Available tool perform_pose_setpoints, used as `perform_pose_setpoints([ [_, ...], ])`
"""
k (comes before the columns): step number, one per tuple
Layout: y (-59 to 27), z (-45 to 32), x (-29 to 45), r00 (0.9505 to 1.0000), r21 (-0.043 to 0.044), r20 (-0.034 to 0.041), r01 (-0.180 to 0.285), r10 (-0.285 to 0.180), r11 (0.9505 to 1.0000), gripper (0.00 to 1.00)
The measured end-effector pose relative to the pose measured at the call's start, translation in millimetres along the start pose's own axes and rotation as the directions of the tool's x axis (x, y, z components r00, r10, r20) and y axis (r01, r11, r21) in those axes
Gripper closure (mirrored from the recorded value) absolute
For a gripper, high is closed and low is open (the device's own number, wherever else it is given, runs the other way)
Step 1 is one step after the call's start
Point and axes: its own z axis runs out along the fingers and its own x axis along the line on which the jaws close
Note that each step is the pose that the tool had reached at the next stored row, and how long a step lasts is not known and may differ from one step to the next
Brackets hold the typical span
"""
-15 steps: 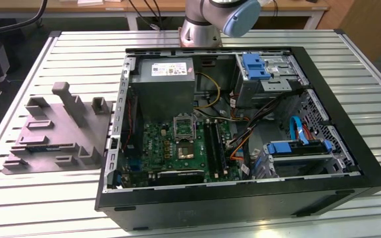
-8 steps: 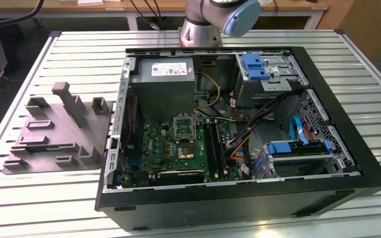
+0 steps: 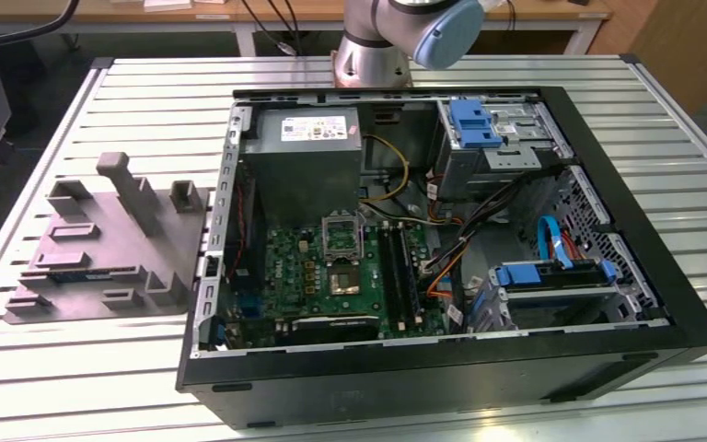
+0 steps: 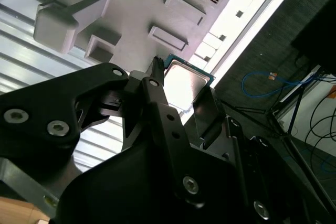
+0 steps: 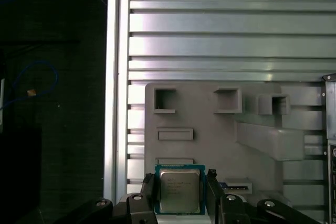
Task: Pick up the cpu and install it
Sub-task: 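Pick up the cpu and move it towards the insertion slot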
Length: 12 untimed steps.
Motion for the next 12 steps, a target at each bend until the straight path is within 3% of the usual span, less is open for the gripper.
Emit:
perform_pose_setpoints([
  [12,0.2,-4.0,0.0,1.0000,0.0000,0.0000,0.000,0.000,1.0000,0.53],
])
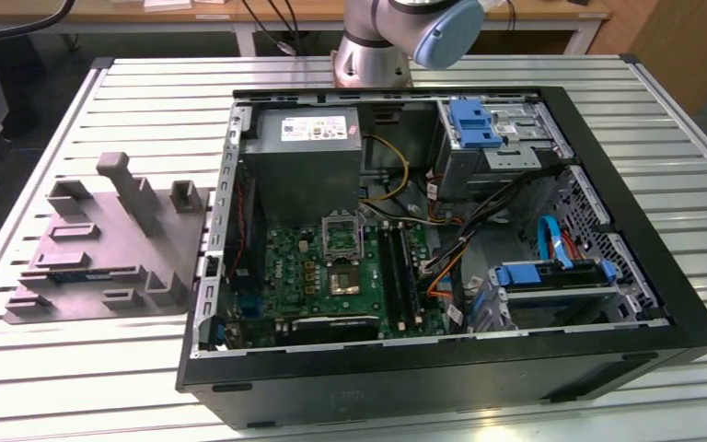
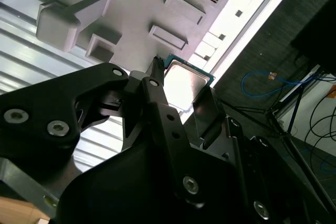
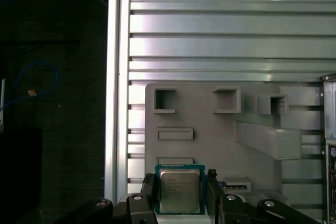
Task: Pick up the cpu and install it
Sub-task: 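Pick up the cpu and move it towards the insertion slot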
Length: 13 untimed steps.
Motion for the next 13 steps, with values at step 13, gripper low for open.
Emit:
perform_pose_setpoints([
  [13,0.2,-2.5,-1.3,1.0000,0.0000,0.0000,0.000,0.000,1.0000,0.53],
])
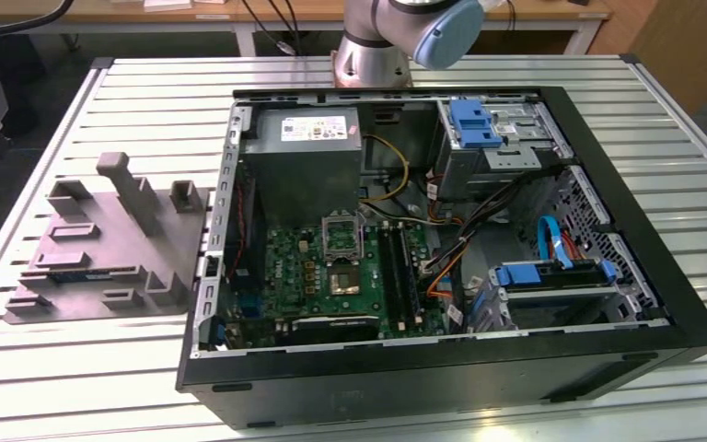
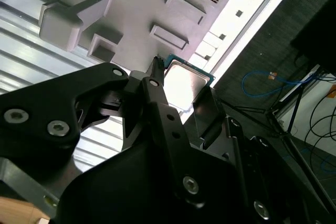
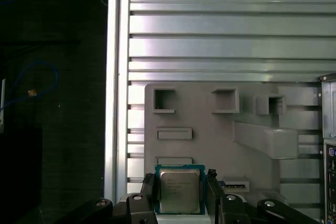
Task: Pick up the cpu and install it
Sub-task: 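Pick up the cpu and move it towards the insertion slot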
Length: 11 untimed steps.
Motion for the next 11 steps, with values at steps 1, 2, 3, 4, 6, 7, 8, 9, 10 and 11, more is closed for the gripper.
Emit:
perform_pose_setpoints([
  [1,0.0,0.0,-0.1,1.0000,0.0000,0.0000,0.000,0.000,1.0000,0.53],
  [2,0.0,0.0,-0.1,1.0000,-0.0001,0.0001,0.000,0.000,1.0000,0.53],
  [3,0.0,-0.5,-0.1,1.0000,0.0001,-0.0001,0.000,0.000,1.0000,0.53],
  [4,0.1,-2.0,-0.2,1.0000,0.0001,-0.0002,0.000,0.000,1.0000,0.53],
  [6,0.3,-5.6,-0.1,1.0000,0.0001,0.0000,0.000,0.000,1.0000,0.53],
  [7,0.4,-7.5,-0.1,1.0000,0.0002,-0.0001,0.000,0.000,1.0000,0.53],
  [8,0.6,-9.3,-0.1,1.0000,0.0001,0.0000,0.000,0.000,1.0000,0.53],
  [9,0.6,-11.1,-0.1,1.0000,0.0001,0.0000,0.000,0.000,1.0000,0.53],
  [10,0.7,-12.4,0.0,1.0000,0.0001,-0.0001,0.000,0.000,1.0000,0.53],
  [11,0.8,-13.4,0.0,1.0000,0.0002,0.0000,0.000,0.000,1.0000,0.53],
])
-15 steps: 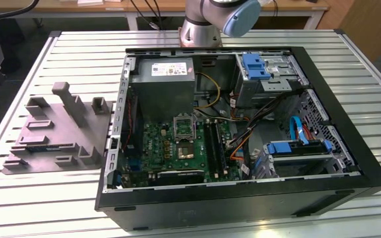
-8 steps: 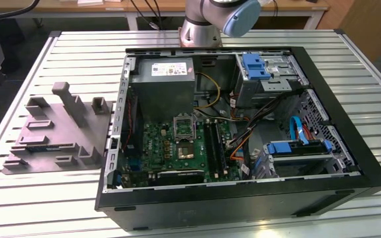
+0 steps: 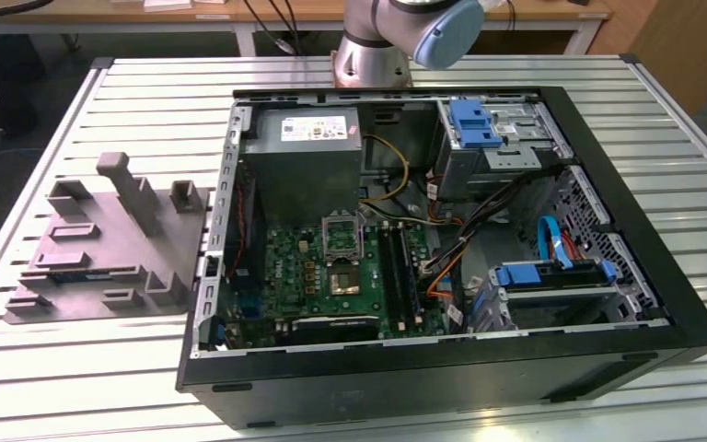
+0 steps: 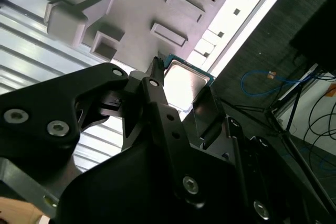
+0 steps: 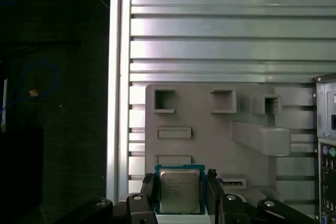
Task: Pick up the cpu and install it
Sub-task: 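Pick up the cpu and move it towards the insertion slot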
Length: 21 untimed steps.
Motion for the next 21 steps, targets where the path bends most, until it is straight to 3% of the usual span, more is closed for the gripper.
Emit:
perform_pose_setpoints([
  [3,0.1,-0.7,-0.1,1.0000,0.0071,0.0004,-0.003,0.003,1.0000,0.53],
  [5,0.1,-0.7,-0.1,1.0000,0.0270,0.0009,-0.008,0.008,0.9996,0.53],
  [6,0.1,-0.6,-0.1,1.0000,0.0314,0.0012,-0.009,0.009,0.9995,0.53],
  [12,0.4,-5.0,-0.1,1.0000,0.0323,0.0010,-0.009,0.009,0.9994,0.53],
  [21,1.2,-19.7,0.0,1.0000,0.0321,0.0012,-0.009,0.009,0.9994,0.53],
])
